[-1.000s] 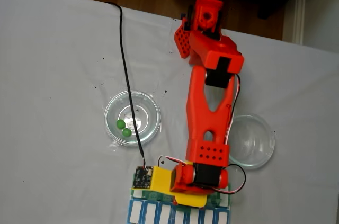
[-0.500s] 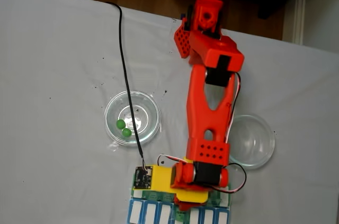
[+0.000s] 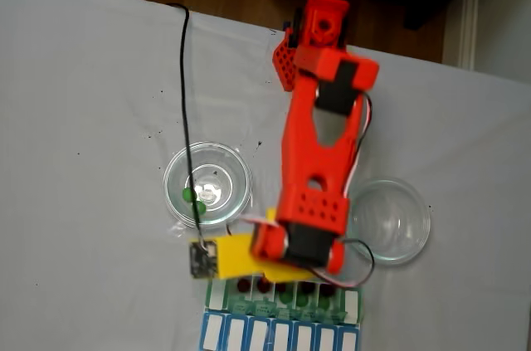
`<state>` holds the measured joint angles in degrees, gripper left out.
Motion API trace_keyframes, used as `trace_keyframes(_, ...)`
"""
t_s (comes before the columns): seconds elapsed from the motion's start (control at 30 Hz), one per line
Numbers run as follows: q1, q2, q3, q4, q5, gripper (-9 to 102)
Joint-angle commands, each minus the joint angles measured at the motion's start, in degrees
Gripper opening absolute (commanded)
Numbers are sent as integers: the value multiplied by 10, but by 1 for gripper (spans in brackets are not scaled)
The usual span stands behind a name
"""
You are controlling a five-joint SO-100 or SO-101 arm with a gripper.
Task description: Sort medicines into box.
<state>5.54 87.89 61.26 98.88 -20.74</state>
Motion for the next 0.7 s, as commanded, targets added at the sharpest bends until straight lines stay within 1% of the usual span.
trace_keyframes(0.0,33,143,45,10,-60,2)
trace_keyframes(0.07,61,186,104,-1,-102,2)
trace_keyframes(0.23,127,290,260,-94,-190,2)
trace_keyframes(0.4,200,286,297,-140,-256,2)
trace_keyframes(0.47,227,298,337,-181,-289,2)
trace_keyframes(0.57,248,345,432,-277,-296,2)
trace_keyframes(0.67,256,392,504,-345,-261,2)
